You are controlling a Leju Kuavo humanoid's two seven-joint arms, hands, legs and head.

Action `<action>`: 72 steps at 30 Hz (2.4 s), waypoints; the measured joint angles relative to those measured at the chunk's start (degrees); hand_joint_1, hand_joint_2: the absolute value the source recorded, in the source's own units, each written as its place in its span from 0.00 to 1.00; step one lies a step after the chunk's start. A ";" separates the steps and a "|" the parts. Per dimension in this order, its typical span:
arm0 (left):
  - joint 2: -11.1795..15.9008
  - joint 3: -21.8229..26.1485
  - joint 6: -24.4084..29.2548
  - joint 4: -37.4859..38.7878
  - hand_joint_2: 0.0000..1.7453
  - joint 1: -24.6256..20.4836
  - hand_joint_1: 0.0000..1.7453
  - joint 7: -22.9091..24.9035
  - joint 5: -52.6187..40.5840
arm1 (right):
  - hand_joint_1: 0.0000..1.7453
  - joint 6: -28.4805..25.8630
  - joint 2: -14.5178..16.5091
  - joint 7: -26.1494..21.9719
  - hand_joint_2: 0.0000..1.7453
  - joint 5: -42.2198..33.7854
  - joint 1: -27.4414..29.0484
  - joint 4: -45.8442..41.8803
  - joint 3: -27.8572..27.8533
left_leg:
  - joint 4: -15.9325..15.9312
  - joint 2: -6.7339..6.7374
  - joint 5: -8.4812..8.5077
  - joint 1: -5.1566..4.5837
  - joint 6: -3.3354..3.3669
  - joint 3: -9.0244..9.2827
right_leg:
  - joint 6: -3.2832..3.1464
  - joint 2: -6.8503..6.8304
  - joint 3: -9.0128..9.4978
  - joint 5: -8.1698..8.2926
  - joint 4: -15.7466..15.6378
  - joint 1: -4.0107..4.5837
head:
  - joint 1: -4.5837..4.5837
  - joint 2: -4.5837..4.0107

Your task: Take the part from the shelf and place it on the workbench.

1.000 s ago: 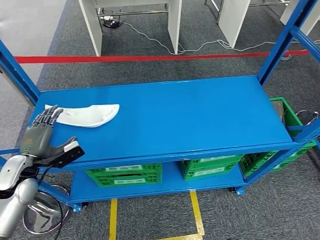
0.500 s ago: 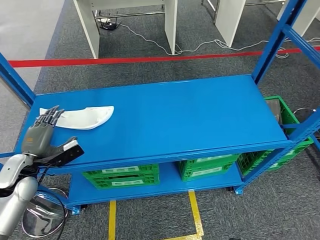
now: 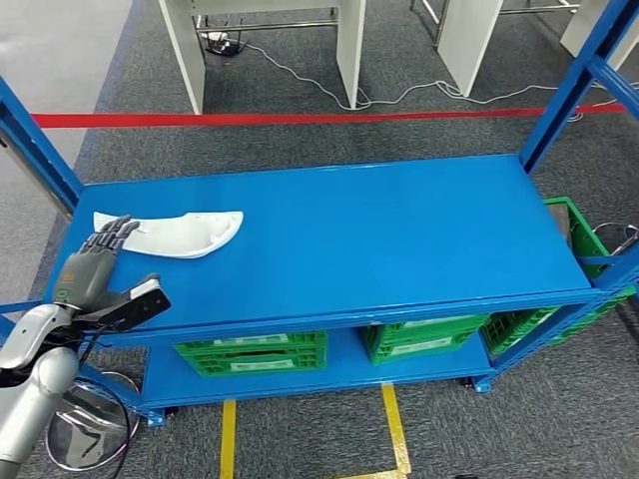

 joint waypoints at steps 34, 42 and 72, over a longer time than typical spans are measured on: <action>0.15 -5.52 -2.22 7.25 1.00 -4.41 0.00 -1.60 -0.65 | 0.00 -0.83 -0.75 2.98 1.00 0.14 -0.35 0.52 -0.25 | 0.28 -0.11 0.24 0.06 -0.98 -0.75 | -0.36 0.21 1.12 -0.29 -1.54 -0.03 | -0.38 0.01; 0.49 -6.50 -2.68 9.12 1.00 -5.04 0.00 -1.65 -0.93 | 0.00 -0.97 -0.74 3.16 1.00 0.10 -0.33 0.60 -0.27 | 14.78 -0.01 -5.08 0.75 -2.66 -7.34 | -1.47 0.12 2.01 -0.49 -1.99 -0.36 | -0.71 0.00; 1.21 -7.96 -3.58 13.93 1.00 -5.59 1.00 -0.97 0.55 | 0.00 -0.97 -0.97 3.26 1.00 0.38 -0.33 0.96 -0.27 | 15.95 0.02 -6.33 0.66 -2.67 -7.65 | -1.40 0.07 1.50 0.17 -2.03 -0.36 | -0.96 0.00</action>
